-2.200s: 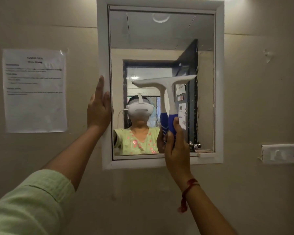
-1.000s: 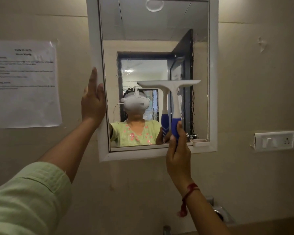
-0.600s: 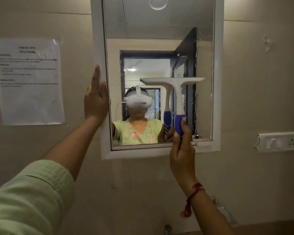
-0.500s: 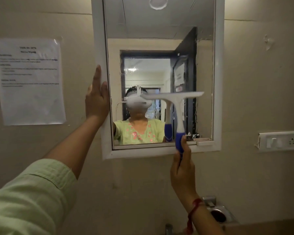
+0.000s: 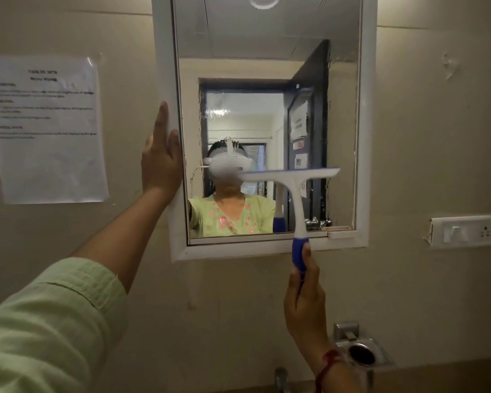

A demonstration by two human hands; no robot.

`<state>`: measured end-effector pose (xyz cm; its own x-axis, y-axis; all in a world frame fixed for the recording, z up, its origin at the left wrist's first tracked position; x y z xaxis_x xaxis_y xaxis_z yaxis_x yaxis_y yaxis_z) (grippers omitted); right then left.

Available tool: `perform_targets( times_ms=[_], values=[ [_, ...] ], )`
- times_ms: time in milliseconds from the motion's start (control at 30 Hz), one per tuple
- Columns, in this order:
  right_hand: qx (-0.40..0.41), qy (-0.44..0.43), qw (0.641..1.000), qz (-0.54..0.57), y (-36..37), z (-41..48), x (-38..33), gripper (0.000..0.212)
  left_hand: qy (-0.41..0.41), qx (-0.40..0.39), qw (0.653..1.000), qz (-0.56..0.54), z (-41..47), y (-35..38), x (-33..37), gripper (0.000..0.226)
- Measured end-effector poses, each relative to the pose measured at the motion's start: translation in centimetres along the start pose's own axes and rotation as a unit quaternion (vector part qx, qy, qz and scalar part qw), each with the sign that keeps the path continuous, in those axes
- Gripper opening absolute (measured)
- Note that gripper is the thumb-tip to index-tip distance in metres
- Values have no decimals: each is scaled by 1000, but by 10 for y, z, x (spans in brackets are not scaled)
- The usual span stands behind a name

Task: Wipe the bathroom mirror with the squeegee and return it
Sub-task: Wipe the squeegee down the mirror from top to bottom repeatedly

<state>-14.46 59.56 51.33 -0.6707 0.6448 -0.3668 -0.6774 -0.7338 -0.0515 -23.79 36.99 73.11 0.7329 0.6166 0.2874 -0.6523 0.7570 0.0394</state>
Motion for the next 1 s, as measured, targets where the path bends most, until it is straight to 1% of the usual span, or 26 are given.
perform_targets(
  times_ms=[100, 267, 333, 500, 633, 733, 867, 933, 1000],
  values=[
    [-9, 4, 1000, -2, -1, -2, -3, 47, 4, 2, 1000, -4, 0, 0, -1, 45],
    [13, -8, 1000, 24, -3, 33, -9, 50, 0, 0, 1000, 0, 1, 1, -2, 46],
    [6, -4, 1000, 13, -3, 22, -6, 51, -2, -1, 1000, 1, 1, 0, -1, 46],
    [-50, -1, 998, -28, -1, -37, 9, 59, -4, -8, 1000, 2, 1, 0, 0, 46],
    [-33, 15, 999, 14, 0, -19, 1, 46, -7, -8, 1000, 0, 0, 0, 2, 46],
    [-11, 19, 999, 45, 3, -4, -3, 48, -7, -7, 1000, 2, 1, -1, 1, 46],
    [-34, 18, 999, -5, 3, -37, 2, 49, -9, -7, 1000, 2, 1, 0, 0, 46],
    [-51, 21, 998, -23, 2, -58, 4, 44, -7, -7, 1000, 3, 2, 1, 0, 46],
    [-52, 20, 998, -29, 1, -61, 4, 44, 0, -2, 1000, 0, 2, 1, -1, 46]
  ],
)
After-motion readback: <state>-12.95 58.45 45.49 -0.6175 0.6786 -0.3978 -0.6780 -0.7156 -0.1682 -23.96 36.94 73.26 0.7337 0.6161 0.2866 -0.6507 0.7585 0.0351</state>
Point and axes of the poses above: each hand's wrist, its own z-axis towards the middle knuckle, its own y-axis out of the palm, x = y × z, the point moved 2 cm from there along z, towards the middle knuckle, and after that the axes turned 6 degrees about -y, right-handed, at the moved point
